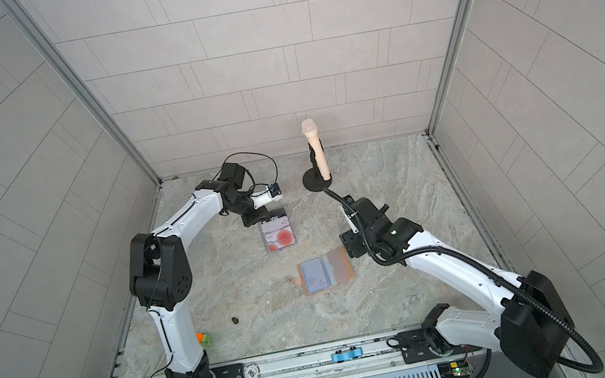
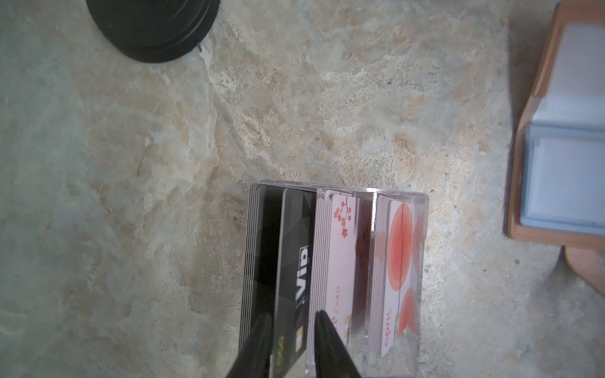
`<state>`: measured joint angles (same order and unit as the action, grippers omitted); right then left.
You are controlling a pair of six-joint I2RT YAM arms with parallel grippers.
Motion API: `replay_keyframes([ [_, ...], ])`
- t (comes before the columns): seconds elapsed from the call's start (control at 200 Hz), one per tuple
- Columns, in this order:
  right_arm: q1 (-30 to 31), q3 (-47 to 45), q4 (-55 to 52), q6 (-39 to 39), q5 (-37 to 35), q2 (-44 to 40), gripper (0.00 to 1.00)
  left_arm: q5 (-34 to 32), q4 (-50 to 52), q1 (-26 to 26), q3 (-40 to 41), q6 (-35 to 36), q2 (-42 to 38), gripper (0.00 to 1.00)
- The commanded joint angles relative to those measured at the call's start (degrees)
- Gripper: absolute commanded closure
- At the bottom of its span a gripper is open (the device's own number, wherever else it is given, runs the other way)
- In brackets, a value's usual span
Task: Take the credit cards out of the card holder
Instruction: Place the credit card in the storage box, then flip over the card slot on the card holder.
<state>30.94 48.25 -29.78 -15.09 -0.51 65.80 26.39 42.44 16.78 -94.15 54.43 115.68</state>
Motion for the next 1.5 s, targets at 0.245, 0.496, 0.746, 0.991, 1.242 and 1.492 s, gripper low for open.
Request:
replay_keyframes([
  [0.245,-0.3,-0.8,0.7,-0.4,-0.3,-1.8,0.28,-3.4,-3.8,-0.3,1.4,-4.1,-4.8,0.53],
  [0.496,-0.2,-0.6,1.4,-2.8,1.1,-2.3,0.26,-9.2,-4.0,0.1,1.1,-9.7,-12.1,0.46],
  [0.746,3.7,-1.7,2.7,-5.8,2.6,-1.0,0.24,-19.9,-16.8,1.5,14.8,-28.3,-28.8,0.4],
  [0.991,8.0,-1.4,1.2,-6.9,1.7,-0.6,0.24,-25.6,-25.3,10.6,35.9,-50.8,-42.5,0.33],
  [1.242,8.4,-1.2,0.5,-6.3,4.1,1.7,0.23,-28.7,-34.2,20.6,52.9,-70.4,-52.7,0.31],
  [1.492,9.7,-0.7,3.1,-9.2,4.8,4.4,0.25,-23.9,-47.1,30.5,61.9,-83.6,-53.9,0.47],
])
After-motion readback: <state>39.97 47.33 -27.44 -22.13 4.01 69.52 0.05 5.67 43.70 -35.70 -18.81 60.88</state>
